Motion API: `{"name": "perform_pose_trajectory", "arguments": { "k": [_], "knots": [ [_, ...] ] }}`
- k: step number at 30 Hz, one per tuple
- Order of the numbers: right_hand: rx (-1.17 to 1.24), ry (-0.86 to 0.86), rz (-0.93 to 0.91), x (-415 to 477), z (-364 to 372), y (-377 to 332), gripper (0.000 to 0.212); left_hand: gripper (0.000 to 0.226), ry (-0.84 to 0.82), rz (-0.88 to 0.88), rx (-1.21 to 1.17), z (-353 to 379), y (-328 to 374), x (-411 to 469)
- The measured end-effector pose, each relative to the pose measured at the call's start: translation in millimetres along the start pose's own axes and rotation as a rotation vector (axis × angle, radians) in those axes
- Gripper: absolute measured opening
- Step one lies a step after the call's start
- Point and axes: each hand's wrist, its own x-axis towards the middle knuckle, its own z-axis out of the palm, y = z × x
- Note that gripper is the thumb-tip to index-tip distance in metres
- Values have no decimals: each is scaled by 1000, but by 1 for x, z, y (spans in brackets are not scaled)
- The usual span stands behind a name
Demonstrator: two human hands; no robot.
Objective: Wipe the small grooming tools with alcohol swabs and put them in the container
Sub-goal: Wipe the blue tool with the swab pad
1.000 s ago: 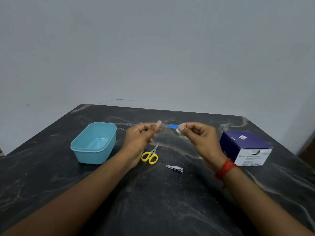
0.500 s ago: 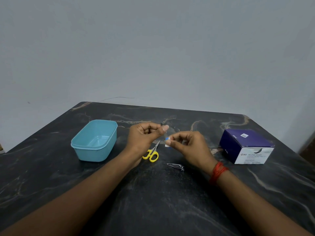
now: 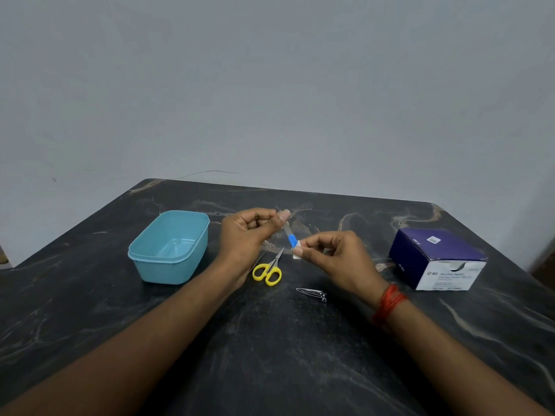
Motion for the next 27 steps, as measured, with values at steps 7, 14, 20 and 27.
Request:
{"name": "perform_pose_trajectory", "arguments": {
  "k": [7,14,20,27],
  "knots": [
    [69,29,23,3,-3,2,11,24,-92,-24,57,10,-7,-8],
    [15,-17,36,2,-2,3,15,24,15,-45,-31,2,0,-2],
    [90,-17,69,1,-4,0,11,17,58,-58,-52,2,4,-1],
    [375,253,76,7,-25,-11,6,17,-70,-90,83,0,3,-2]
  ]
}}
